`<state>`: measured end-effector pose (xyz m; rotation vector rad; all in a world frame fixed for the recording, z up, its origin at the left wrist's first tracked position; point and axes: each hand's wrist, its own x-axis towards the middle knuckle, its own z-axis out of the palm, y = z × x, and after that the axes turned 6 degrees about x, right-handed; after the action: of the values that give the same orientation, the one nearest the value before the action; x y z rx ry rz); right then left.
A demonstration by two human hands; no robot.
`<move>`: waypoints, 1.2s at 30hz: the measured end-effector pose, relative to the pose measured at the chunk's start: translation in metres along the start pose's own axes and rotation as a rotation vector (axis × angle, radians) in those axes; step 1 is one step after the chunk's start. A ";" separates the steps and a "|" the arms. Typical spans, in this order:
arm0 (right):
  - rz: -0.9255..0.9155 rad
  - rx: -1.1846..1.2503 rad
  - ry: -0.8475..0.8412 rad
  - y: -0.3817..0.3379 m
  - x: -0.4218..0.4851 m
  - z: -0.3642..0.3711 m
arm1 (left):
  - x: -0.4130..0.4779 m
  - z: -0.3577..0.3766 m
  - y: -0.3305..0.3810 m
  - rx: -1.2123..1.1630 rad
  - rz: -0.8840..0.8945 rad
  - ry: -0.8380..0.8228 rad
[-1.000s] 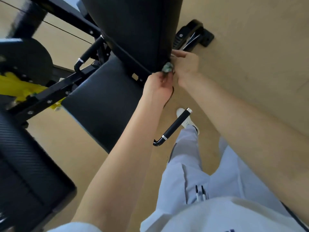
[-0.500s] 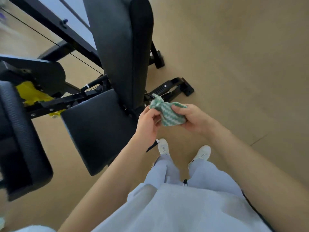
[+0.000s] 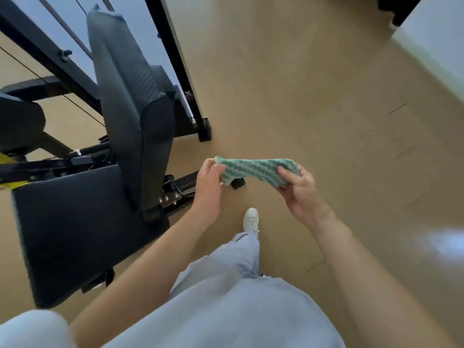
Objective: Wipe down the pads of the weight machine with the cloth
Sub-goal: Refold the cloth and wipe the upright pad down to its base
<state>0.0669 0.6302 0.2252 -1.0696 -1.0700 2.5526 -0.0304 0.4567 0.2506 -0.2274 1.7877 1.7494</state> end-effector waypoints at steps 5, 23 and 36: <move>-0.041 -0.399 0.278 -0.050 0.043 -0.019 | 0.049 0.060 0.030 0.148 0.250 -0.023; 0.798 0.093 -0.282 -0.172 0.233 0.075 | 0.150 0.143 0.116 0.906 0.803 0.131; 1.020 -0.102 -0.711 -0.218 0.292 0.184 | 0.117 0.175 0.179 0.644 0.353 0.866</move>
<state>-0.2939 0.8064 0.3003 -0.8537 -0.8921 3.9440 -0.1645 0.6771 0.3514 -0.4593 3.0721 1.2380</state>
